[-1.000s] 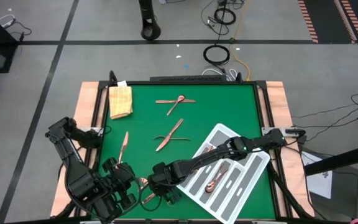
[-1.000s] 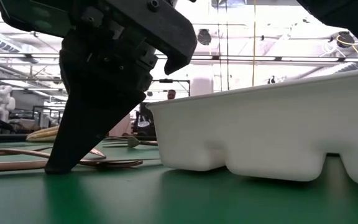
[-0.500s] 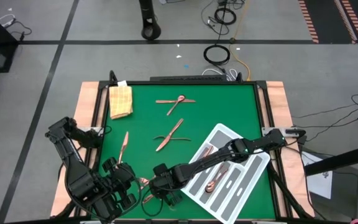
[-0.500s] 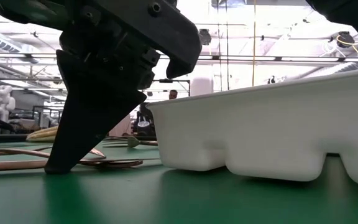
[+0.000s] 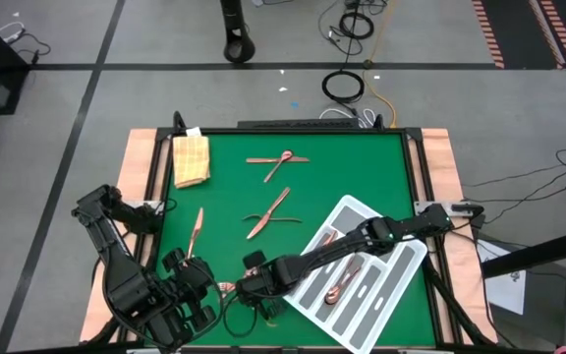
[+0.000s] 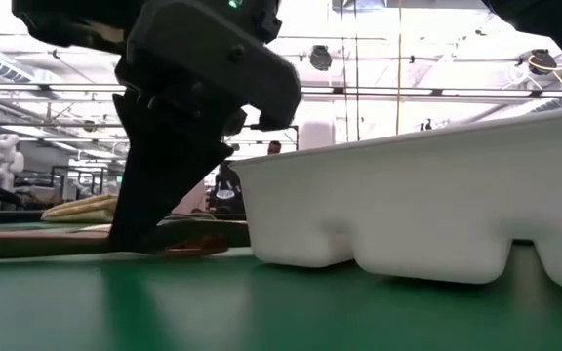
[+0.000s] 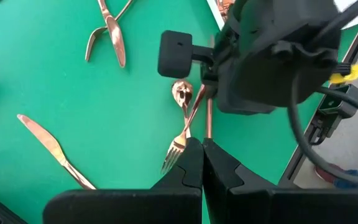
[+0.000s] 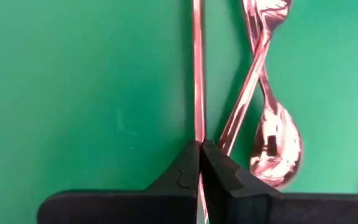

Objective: Sort silverware
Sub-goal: Put the bronze knife into the silverware tray

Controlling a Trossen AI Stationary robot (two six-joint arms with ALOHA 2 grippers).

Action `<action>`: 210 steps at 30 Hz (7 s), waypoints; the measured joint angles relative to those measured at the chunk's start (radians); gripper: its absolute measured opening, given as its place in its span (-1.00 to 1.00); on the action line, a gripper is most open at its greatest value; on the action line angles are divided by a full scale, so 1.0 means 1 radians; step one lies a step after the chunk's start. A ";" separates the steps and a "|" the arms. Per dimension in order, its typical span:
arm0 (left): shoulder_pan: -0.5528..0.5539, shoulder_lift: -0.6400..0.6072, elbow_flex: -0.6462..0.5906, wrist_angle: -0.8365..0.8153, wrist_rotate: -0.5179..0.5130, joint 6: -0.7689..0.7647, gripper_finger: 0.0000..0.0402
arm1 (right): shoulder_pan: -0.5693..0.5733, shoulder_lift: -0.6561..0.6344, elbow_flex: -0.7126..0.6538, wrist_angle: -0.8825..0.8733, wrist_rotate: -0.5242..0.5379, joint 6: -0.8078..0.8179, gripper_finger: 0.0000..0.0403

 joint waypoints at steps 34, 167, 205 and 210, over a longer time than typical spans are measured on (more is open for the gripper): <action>0.000 0.000 -0.056 0.000 -0.077 0.002 -1.00 | -0.010 -0.181 0.002 -0.275 0.131 0.015 -1.00; 0.212 0.000 -0.056 0.032 -0.149 0.190 -0.93 | 0.087 -0.950 -1.277 0.144 0.062 0.672 -0.89; 1.024 0.000 -0.436 0.973 0.286 1.079 -0.93 | 0.416 -1.267 -0.755 -0.604 0.313 1.172 -0.31; 1.049 0.000 -0.477 1.026 0.261 0.999 -0.93 | 0.485 -1.267 -0.755 -0.611 0.346 1.240 -0.31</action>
